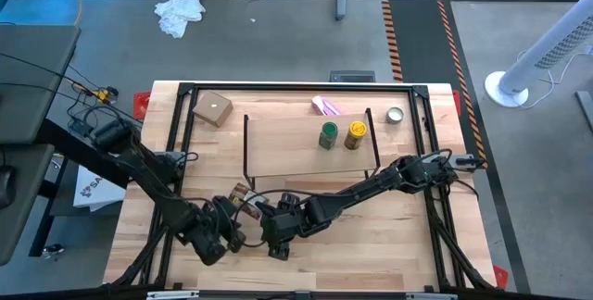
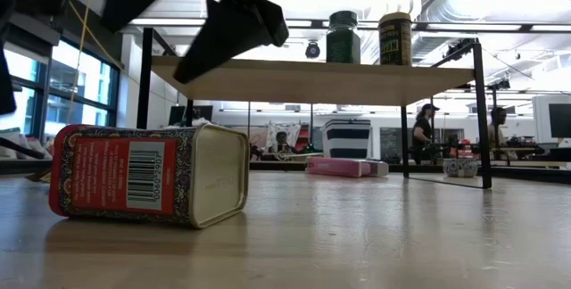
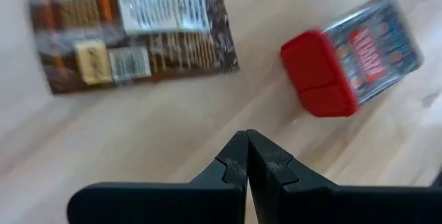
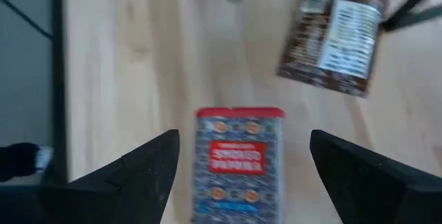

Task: Shelf spices
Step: Put the red seasoning can on the shelf

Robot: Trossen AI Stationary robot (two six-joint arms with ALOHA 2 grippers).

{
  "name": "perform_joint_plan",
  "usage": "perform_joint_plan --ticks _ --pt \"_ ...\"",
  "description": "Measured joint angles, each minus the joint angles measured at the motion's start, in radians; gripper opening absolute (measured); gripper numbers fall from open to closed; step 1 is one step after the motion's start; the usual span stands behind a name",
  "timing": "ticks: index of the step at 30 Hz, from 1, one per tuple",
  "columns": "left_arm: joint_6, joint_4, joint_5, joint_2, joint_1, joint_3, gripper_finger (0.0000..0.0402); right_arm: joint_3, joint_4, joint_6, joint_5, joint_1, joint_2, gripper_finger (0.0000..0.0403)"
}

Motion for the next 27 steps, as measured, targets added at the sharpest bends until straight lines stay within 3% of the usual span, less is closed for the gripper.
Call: perform_joint_plan --ticks 10,27 --pt "0.041 0.343 0.097 0.179 0.005 0.0 0.0 0.0 0.039 0.004 -0.031 0.009 0.035 0.0321" --pt "0.009 0.392 0.129 0.22 -0.005 0.0 0.0 0.0 0.026 0.065 0.035 0.024 0.07 0.0321"
